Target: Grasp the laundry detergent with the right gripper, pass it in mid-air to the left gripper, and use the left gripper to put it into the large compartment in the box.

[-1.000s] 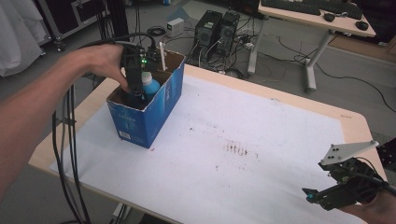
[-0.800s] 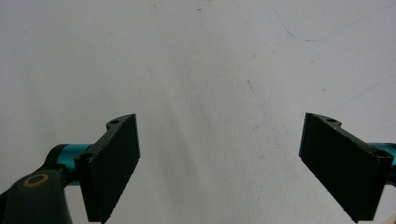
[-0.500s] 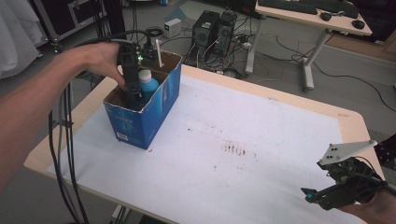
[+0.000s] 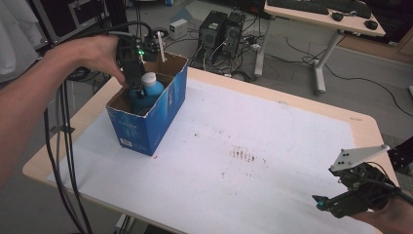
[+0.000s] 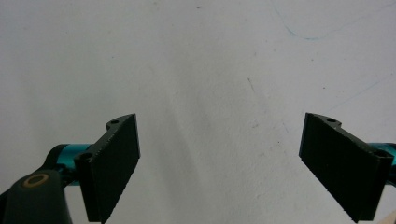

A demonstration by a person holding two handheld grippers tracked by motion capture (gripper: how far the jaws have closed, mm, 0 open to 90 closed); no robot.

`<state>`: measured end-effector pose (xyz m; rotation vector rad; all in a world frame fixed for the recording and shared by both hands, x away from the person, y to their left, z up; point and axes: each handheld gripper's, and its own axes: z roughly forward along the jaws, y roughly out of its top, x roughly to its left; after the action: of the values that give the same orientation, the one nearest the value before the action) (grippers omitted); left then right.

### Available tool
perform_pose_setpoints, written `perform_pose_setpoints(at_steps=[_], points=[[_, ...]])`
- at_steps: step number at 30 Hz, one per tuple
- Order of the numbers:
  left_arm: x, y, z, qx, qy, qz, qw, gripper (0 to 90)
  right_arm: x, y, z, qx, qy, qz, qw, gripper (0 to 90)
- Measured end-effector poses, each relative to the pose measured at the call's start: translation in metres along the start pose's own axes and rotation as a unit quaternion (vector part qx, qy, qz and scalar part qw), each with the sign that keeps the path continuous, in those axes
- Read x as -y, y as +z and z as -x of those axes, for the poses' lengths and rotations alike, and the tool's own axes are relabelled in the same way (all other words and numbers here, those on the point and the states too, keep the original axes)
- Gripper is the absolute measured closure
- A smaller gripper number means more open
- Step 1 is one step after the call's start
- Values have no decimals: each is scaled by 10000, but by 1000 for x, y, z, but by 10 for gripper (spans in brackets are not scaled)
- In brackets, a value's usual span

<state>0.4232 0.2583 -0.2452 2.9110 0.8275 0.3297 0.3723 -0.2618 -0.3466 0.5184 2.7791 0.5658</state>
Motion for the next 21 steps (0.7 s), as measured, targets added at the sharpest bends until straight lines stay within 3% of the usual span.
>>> perform_pose_setpoints(at_steps=[5, 12, 21], points=[[-4, -20, 2, -163, 52, -95, 9998, 250, -1, -2, 0, 16, -10, 3, 10000, 118], [-14, -47, 8, -225, 206, 101, 9995, 249, -1, -2, -1, 18, -12, -19, 10000, 118], [-41, -69, 26, -278, 610, 265, 9974, 226, -1, -3, -1, 20, -21, 21, 10000, 118]])
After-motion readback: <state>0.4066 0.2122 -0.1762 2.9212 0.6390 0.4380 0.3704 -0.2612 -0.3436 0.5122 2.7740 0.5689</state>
